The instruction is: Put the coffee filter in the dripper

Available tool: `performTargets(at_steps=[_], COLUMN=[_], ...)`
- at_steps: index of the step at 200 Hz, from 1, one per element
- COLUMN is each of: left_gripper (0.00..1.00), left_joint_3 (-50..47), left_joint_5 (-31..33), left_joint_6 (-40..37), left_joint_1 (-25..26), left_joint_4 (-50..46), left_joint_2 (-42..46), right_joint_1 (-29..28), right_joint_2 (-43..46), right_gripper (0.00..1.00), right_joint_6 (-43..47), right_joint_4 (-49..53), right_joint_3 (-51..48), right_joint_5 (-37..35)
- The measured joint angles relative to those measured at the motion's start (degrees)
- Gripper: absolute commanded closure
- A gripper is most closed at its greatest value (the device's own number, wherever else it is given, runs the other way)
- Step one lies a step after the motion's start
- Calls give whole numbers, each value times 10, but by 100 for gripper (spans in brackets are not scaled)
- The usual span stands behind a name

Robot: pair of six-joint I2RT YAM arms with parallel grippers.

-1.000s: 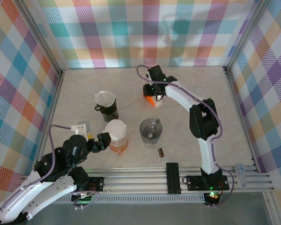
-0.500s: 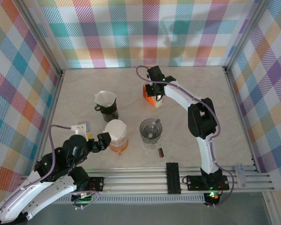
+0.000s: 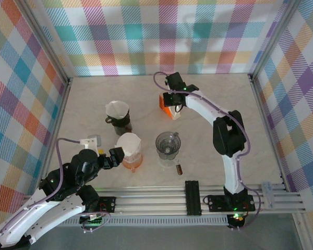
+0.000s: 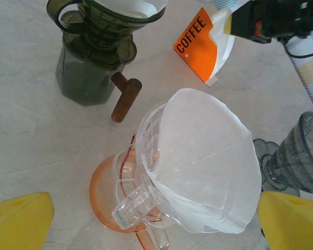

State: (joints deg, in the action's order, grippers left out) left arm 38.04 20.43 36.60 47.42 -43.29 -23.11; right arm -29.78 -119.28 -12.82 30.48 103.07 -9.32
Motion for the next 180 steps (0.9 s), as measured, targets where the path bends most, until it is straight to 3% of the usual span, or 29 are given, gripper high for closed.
performTargets(at_steps=[106, 180], left_gripper=[0, 0], left_joint_3=[65, 102], left_joint_5=[-15, -37], left_joint_6=[2, 15], left_joint_1=[0, 0], left_joint_4=[-1, -3], left_joint_2=[-52, -93], right_joint_1=[1, -14], right_joint_2=[273, 440], right_gripper=[100, 100], right_joint_6=[-11, -13], right_joint_4=[-3, 164], right_joint_3=[-134, -140], right_joint_5=[10, 68])
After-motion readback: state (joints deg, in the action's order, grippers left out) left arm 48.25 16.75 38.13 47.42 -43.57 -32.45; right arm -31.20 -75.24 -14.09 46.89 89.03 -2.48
